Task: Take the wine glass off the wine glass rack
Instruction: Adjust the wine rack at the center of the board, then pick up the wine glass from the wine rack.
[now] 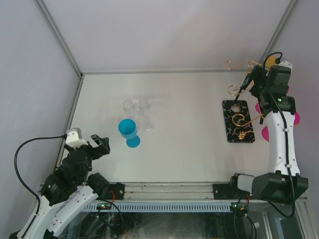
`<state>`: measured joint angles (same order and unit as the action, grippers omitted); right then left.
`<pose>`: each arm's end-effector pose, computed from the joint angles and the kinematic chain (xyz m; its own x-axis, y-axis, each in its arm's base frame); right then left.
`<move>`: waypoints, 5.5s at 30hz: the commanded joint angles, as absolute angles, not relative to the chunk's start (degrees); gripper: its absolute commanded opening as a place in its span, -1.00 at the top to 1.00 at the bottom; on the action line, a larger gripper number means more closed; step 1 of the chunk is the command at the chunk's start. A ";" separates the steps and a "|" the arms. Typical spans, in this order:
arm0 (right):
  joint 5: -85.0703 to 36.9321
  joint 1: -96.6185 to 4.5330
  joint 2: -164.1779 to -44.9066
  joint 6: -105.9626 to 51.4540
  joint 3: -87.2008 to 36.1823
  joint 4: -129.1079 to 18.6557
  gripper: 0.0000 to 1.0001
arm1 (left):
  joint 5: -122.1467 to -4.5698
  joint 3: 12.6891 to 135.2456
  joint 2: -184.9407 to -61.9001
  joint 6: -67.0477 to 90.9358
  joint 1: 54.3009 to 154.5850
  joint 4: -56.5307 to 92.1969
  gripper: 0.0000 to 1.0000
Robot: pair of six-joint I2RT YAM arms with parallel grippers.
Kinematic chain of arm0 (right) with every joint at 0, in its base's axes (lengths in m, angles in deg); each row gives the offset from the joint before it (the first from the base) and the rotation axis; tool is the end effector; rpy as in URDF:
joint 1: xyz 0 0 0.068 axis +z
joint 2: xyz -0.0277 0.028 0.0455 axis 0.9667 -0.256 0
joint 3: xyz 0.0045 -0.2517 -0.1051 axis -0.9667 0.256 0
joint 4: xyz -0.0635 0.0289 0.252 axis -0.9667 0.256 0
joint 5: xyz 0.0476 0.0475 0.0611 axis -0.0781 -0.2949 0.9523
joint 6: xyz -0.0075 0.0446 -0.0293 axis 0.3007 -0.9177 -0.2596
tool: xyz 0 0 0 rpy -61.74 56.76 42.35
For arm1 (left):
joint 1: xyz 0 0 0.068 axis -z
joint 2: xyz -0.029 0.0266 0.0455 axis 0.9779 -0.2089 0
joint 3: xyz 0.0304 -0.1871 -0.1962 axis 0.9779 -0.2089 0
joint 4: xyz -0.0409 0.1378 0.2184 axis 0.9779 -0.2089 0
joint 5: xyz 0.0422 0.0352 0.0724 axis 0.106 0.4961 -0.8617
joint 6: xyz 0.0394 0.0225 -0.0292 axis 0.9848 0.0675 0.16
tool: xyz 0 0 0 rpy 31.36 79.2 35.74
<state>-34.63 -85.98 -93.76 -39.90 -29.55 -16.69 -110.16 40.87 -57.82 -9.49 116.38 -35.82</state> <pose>0.2531 -0.0501 0.4068 -0.3828 0.4119 -0.8270 0.3800 0.8861 0.2654 0.0439 -0.0065 0.2919 -0.2679 -0.3314 -0.9047 -0.1328 0.9427 -0.3060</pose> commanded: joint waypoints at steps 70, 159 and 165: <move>-35.31 -92.78 -66.81 -43.49 -26.10 -11.42 -0.67 | -109.59 40.29 -58.03 -9.34 116.00 -33.48 -0.99; -3.22 -114.38 -74.09 -51.76 -17.98 -13.13 1.00 | -114.08 41.00 -58.50 -10.58 116.00 -34.98 -0.99; -4.56 -114.37 -70.75 -57.73 -15.92 -16.29 1.00 | -113.92 41.00 -58.53 -10.43 115.99 -34.85 -0.99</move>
<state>-3.48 -114.41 -73.59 -52.65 -17.42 -12.03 -113.51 40.87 -57.88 -9.97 116.38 -36.26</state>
